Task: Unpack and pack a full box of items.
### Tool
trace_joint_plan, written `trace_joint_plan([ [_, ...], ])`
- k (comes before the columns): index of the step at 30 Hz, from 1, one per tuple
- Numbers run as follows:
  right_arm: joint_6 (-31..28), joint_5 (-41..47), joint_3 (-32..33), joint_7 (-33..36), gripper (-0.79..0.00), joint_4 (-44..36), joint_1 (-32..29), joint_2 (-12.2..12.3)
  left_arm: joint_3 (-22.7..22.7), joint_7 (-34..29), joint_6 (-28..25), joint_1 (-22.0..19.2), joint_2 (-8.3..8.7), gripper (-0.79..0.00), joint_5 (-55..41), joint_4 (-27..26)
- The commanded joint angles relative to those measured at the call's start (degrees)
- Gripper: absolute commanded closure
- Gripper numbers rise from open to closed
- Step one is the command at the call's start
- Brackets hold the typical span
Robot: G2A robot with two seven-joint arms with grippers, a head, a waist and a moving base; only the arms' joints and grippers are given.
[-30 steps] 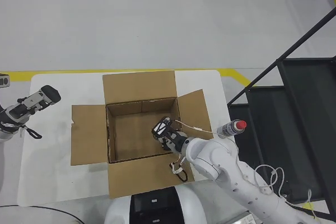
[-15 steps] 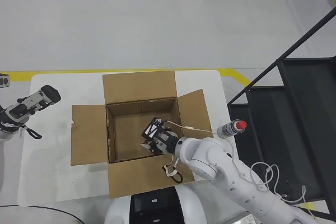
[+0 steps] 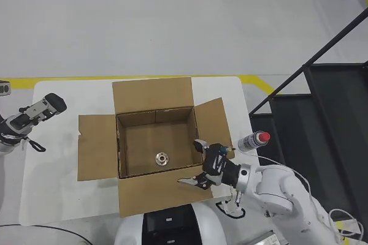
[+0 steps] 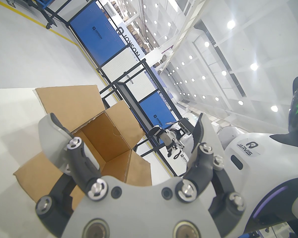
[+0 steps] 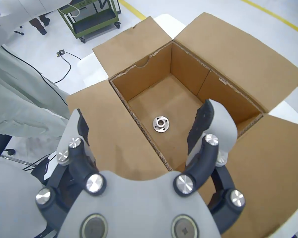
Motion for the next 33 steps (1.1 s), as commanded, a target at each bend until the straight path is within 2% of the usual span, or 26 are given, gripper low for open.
trace_joint_plan([
  [1,-2.76,1.1,4.62,-2.65,-0.785,-0.06,-4.54,0.39,0.0,0.0,0.0,0.0,0.0,-0.785,0.0,0.0],
  [6,-8.46,0.95,12.87,-5.02,-0.785,2.26,-13.79,1.14,0.0,0.0,0.0,0.0,0.0,-0.785,0.0,0.0],
  [11,-7.13,0.6,18.72,-5.78,-0.785,4.57,-19.9,1.33,0.0,0.0,0.0,0.0,0.0,-0.785,0.0,0.0],
  [15,-5.0,0.17,21.06,-6.23,-0.785,7.83,-22.35,1.3,0.0,0.0,0.0,0.0,0.0,-0.785,0.0,0.0],
  [22,0.47,-0.44,18.66,-5.06,-0.785,15.11,-19.61,1.11,0.0,0.0,0.0,0.0,0.0,-0.785,0.0,0.0],
  [27,6.53,-5.25,16.4,-3.69,-0.785,17.75,-16.91,0.92,0.0,0.0,0.0,0.0,0.0,-0.785,0.0,0.0],
  [33,11.0,-7.63,13.59,-4.03,-0.785,21.53,-13.78,0.59,0.0,0.0,0.0,0.0,0.0,-0.785,0.0,0.0],
])
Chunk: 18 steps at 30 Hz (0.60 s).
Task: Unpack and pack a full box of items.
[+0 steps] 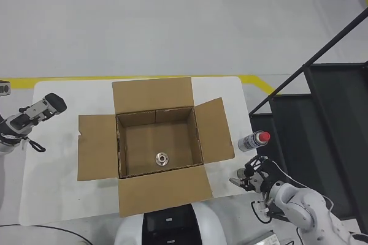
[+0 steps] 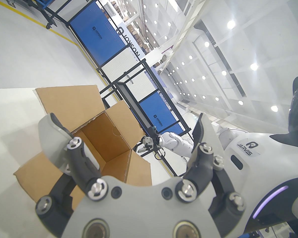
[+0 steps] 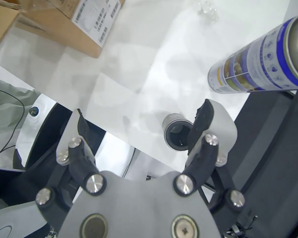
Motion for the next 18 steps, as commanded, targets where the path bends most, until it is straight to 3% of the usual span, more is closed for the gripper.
trace_joint_plan([
  [1,1.13,-0.29,-0.51,0.35,-0.785,1.27,0.76,-0.07,0.0,0.0,0.0,0.0,0.0,-0.785,0.0,0.0],
  [8,3.72,0.51,-1.2,-0.16,-0.785,5.88,2.54,-0.32,0.0,0.0,0.0,0.0,0.0,-0.785,0.0,0.0],
  [11,0.75,1.77,-2.35,-1.97,-0.785,5.88,3.07,-0.4,0.0,0.0,0.0,0.0,0.0,-0.785,0.0,0.0],
  [18,0.75,1.77,-2.35,-1.97,-0.785,5.88,3.07,-0.4,0.0,0.0,0.0,0.0,0.0,-0.785,0.0,0.0],
])
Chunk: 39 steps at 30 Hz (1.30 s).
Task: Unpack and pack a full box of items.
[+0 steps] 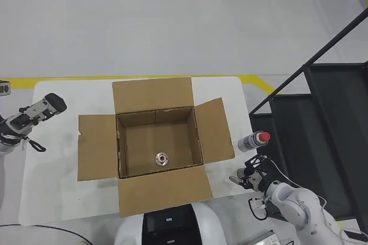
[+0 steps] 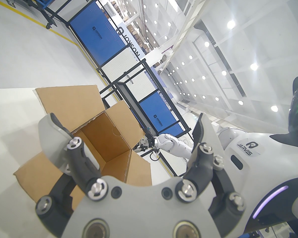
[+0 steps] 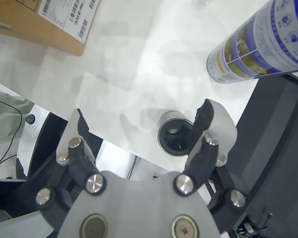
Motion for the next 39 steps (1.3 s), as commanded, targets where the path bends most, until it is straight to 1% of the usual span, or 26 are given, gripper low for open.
trace_joint_plan([
  [1,-0.03,0.0,0.0,0.0,-0.785,0.0,0.0,0.0,0.0,0.0,0.0,0.0,0.0,-0.785,0.0,0.0],
  [16,-0.03,0.0,0.0,0.0,-0.785,0.0,0.0,0.0,0.0,0.0,0.0,0.0,0.0,-0.785,0.0,0.0],
  [20,1.05,-0.29,0.48,-0.67,-0.785,0.74,0.53,-0.02,0.0,0.0,0.0,0.0,0.0,-0.785,0.0,0.0],
  [26,2.01,0.55,2.2,-0.95,-0.785,4.29,1.6,0.03,0.0,0.0,0.0,0.0,0.0,-0.785,0.0,0.0],
  [32,2.76,-0.2,0.26,1.34,-0.785,9.73,4.49,-0.12,0.0,0.0,0.0,0.0,0.0,-0.785,0.0,0.0],
  [39,1.71,-0.23,-1.23,1.93,-0.785,12.69,6.42,-0.24,0.0,0.0,0.0,0.0,0.0,-0.785,0.0,0.0],
])
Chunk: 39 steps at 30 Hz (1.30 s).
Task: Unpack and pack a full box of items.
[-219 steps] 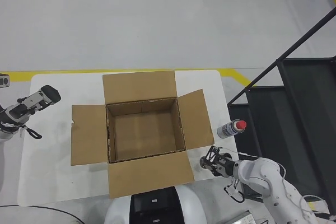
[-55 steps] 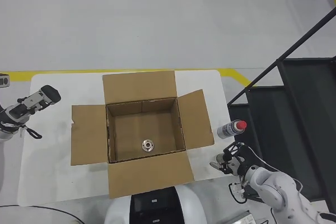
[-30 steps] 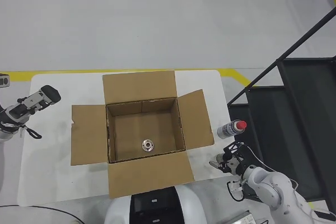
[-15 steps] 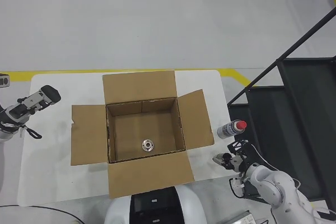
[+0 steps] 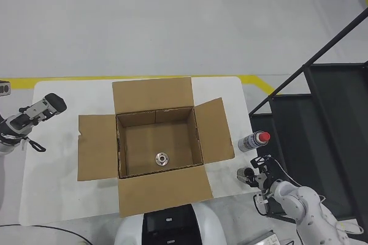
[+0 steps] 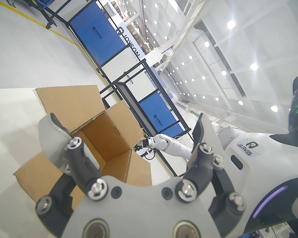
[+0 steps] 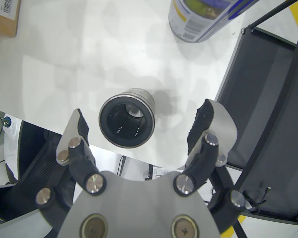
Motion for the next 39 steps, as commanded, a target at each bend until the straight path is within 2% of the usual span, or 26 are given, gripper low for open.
trace_joint_plan([
  [1,-0.06,0.31,-0.36,0.22,-0.785,0.74,0.67,-0.05,0.0,0.0,0.0,0.0,0.0,-0.785,0.0,0.0],
  [3,-0.22,0.62,-0.74,0.61,-0.314,1.57,1.44,-0.09,0.0,0.0,0.0,0.0,0.0,-0.785,0.0,0.0],
  [5,-0.74,0.69,-1.17,0.79,0.0,2.26,1.99,-0.12,0.0,0.0,0.0,0.0,0.0,-0.785,0.0,0.0],
  [15,-0.71,0.22,-2.09,-0.4,0.0,3.69,2.94,-0.23,0.0,0.0,0.0,0.0,0.0,-0.785,0.0,0.0],
  [25,-5.73,1.37,2.45,-2.96,0.0,-7.69,-5.21,0.42,0.0,0.0,0.0,0.0,0.0,-0.785,0.0,0.0],
  [31,-4.23,0.52,2.25,-2.77,0.0,-9.65,-6.64,0.36,0.0,0.0,0.0,0.0,0.0,-0.785,0.0,0.0],
  [36,-7.27,3.65,1.97,-2.77,0.0,-8.97,-5.87,0.38,0.0,0.0,0.0,0.0,0.0,-0.785,0.0,0.0],
  [39,-11.71,5.66,3.54,-2.86,0.0,-9.93,-7.12,0.68,0.0,0.0,0.0,0.0,0.0,-0.785,0.0,0.0],
])
